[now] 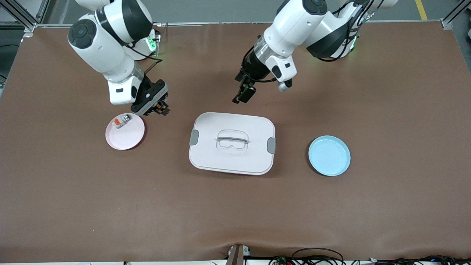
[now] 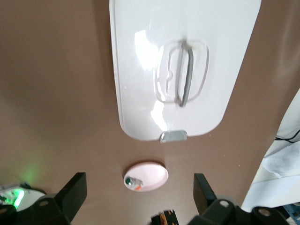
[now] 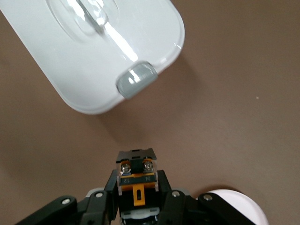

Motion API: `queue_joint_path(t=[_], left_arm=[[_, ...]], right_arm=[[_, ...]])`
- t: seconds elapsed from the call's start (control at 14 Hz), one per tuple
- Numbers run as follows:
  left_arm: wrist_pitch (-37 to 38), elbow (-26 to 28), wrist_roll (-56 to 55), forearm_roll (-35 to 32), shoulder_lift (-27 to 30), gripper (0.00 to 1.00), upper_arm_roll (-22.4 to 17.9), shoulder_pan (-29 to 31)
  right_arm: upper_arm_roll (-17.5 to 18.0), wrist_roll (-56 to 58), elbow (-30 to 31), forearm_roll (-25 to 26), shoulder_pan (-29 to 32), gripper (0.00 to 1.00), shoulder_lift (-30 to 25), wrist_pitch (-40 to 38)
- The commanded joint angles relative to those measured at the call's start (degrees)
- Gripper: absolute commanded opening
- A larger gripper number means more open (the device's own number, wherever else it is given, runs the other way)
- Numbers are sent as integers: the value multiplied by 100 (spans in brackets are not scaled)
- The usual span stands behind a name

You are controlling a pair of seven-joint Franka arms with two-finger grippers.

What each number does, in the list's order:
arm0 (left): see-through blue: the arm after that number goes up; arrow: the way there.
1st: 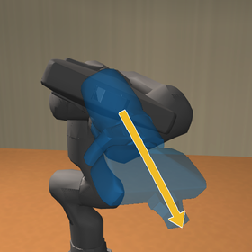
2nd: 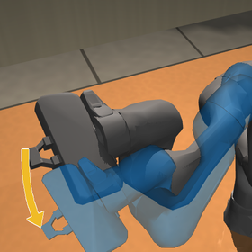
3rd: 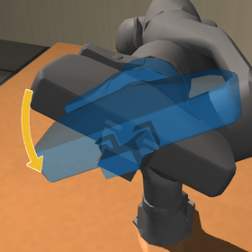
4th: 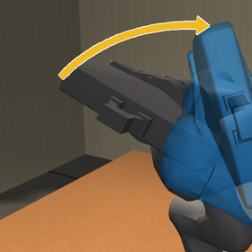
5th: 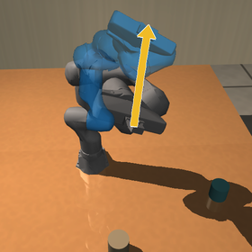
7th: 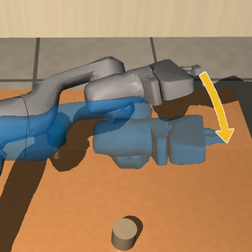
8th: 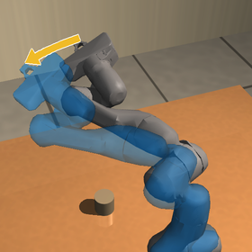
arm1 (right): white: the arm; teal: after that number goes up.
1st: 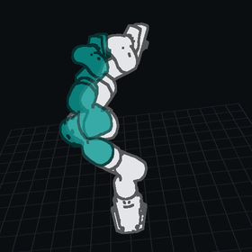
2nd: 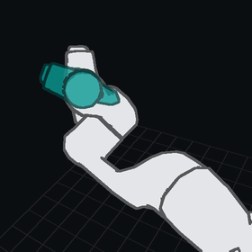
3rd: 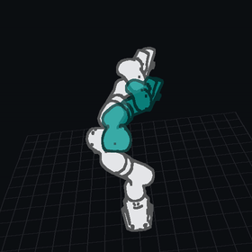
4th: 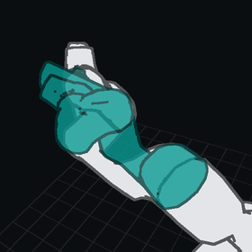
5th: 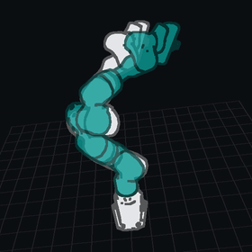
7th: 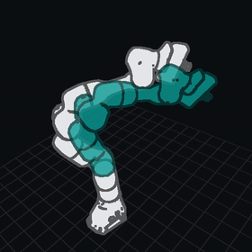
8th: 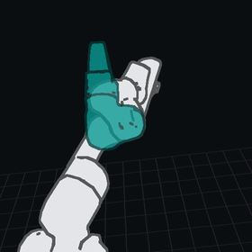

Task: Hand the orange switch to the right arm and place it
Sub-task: 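Lower the switch onto the white plate while the left gripper withdraws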

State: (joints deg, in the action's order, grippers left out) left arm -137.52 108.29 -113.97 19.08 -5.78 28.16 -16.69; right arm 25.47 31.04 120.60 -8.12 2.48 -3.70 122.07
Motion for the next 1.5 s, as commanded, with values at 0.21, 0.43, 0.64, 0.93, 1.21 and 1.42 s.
queue_joint_path(t=[0.21, 0.43, 0.64, 0.93, 1.21, 1.42], left_arm=[[489, 946, 1830, -44, 585, 100, 14, 867], [542, 1596, 2974, -44, 1033, 100, 5, 1333], [577, 1949, 4387, -53, 1271, 100, 5, 1957], [586, 2090, 6681, -53, 1369, 100, 5, 2739], [586, 2091, 8975, -79, 1342, 100, 5, 3363], [586, 2047, 10314, -718, 1281, 100, 5, 3847]], right_arm=[[73, 1877, 393, 548, 858, 0, 159, 132], [73, 2790, 683, 539, 1393, 0, 159, 404], [73, 3495, 1289, 539, 1772, 0, 168, 1176], [73, 5128, 1703, 522, 2413, 0, 693, 2073], [73, 5562, 2072, 522, 2608, 0, 1353, 3075], [73, 5580, 2248, 522, 2590, 0, 1827, 3796]])
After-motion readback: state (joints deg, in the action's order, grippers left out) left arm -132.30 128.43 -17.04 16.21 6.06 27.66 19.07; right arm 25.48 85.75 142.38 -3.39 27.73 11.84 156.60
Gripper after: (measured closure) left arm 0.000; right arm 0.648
